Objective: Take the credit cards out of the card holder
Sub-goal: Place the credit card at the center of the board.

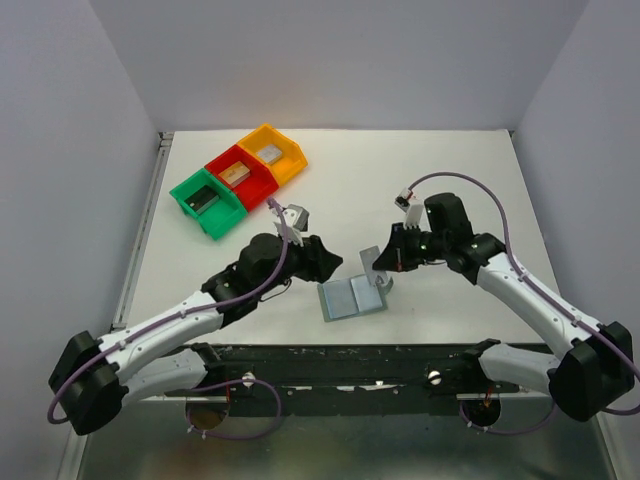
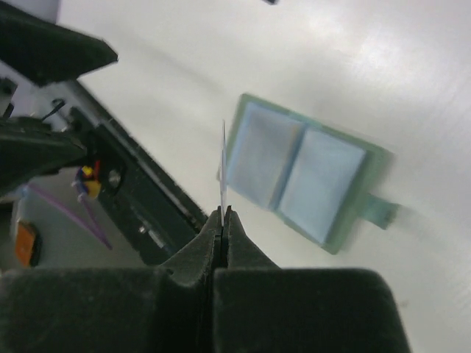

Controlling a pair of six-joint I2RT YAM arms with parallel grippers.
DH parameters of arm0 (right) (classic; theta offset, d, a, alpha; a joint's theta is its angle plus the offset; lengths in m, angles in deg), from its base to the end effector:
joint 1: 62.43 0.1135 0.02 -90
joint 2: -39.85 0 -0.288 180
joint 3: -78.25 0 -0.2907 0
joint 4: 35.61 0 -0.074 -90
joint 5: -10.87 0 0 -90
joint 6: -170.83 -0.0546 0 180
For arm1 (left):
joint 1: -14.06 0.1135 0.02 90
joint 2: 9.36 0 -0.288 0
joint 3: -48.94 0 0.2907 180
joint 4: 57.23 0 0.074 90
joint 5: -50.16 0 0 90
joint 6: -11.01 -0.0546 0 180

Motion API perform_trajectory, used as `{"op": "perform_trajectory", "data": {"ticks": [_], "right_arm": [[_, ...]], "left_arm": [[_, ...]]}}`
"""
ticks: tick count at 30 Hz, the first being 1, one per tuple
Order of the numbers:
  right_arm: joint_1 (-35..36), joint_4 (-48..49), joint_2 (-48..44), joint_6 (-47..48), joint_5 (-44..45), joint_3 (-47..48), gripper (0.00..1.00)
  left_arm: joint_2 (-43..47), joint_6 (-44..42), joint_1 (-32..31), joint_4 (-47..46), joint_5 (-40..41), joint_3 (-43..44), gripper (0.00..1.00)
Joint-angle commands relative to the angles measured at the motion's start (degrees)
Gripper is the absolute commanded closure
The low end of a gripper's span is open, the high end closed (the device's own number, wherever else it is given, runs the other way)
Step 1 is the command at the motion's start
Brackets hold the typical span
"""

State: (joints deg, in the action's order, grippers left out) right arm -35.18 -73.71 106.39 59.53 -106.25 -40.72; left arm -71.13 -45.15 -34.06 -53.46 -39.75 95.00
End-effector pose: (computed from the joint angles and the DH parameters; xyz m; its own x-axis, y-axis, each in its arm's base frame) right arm 0.2406 0.1519 0.2652 -0.8259 -0.0617 -0.5604 -0.4303 0.7111 0.5560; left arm 0.1902 -0.2120 0.2456 -0.5990 -0.1661 -0.7833 0.4936 0.6937 -0.5246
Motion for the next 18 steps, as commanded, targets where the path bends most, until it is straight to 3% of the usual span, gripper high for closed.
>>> {"op": "perform_trajectory", "data": {"ticks": [1, 9, 14, 18], "right_arm": [[1.1, 6.3, -2.7, 3.3, -19.9, -1.2, 0.99], [8.0, 17.4, -2.8, 3.0, -39.3, -3.4, 1.00], [11.6, 8.5, 0.2, 8.9, -38.8, 1.4, 1.00], [13.0, 3.7, 1.7, 11.7, -36.3, 3.9, 1.00]], "left_arm": [[10.1, -4.7, 1.9, 2.6, -5.7, 0.7, 0.27], [21.8, -7.6, 7.9, 7.7, -34.9, 2.6, 0.29], [21.9, -7.0, 10.1, 5.9, -46.4, 2.7, 0.31], [19.9, -5.4, 10.1, 4.2, -50.2, 2.1, 0.36]]}}
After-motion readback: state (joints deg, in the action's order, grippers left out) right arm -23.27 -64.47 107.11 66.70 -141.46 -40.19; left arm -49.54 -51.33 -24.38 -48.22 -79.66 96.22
